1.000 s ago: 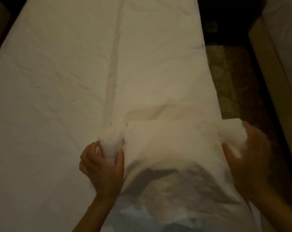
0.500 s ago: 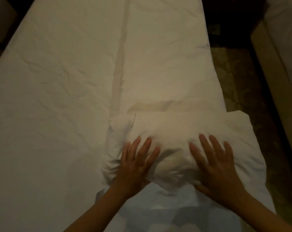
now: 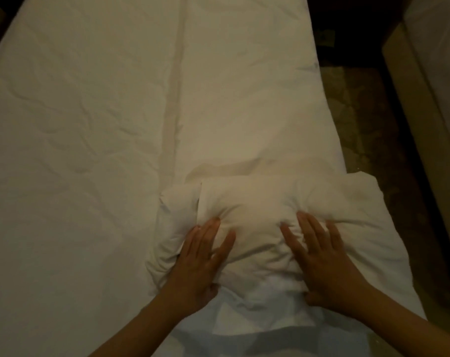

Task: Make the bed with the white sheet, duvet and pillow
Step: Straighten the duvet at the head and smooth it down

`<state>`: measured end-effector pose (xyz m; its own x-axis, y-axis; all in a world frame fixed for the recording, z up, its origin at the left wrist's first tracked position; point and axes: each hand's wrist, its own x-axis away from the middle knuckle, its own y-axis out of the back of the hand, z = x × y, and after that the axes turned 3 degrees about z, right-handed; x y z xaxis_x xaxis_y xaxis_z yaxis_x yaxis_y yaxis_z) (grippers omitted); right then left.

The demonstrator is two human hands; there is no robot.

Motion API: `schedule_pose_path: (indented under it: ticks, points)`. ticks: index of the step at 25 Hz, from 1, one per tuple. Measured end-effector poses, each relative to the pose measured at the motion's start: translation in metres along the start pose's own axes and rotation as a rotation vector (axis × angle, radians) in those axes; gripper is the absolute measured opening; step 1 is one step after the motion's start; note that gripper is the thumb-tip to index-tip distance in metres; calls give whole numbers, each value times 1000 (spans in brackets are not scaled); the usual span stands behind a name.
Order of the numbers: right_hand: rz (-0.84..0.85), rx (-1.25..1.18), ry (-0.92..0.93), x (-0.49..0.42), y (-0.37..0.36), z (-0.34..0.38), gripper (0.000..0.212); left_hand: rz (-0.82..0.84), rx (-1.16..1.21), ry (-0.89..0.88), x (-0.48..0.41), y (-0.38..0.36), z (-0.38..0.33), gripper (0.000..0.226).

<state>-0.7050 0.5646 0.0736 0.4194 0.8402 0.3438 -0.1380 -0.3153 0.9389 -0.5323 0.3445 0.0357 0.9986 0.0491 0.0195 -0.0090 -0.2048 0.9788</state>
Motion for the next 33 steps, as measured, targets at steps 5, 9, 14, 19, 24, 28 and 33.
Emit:
schedule_pose_path:
  ticks: [5, 9, 14, 19, 24, 28, 33]
  points:
    - [-2, -143, 36, -12, -1, -7, 149, -55, 188, 143, -9, -5, -10, 112]
    - [-147, -203, 134, -13, 2, -24, 133, -141, 184, 129, -10, 8, -7, 72]
    - [-178, -159, 226, -13, 19, -43, 118, 21, 30, 246, -20, 31, -41, 120]
    - [-230, -341, 251, -28, 57, -57, 59, 100, -11, 355, -27, 30, -61, 129]
    - [177, -249, 95, -18, 76, -31, 97, -115, 29, 321, -35, 42, -25, 79]
    - [37, -105, -17, -5, 26, 11, 153, -119, 93, 322, -46, 45, -14, 67]
    - [-308, -129, 8, -7, 23, 8, 92, 25, 14, 217, -21, 39, -35, 103]
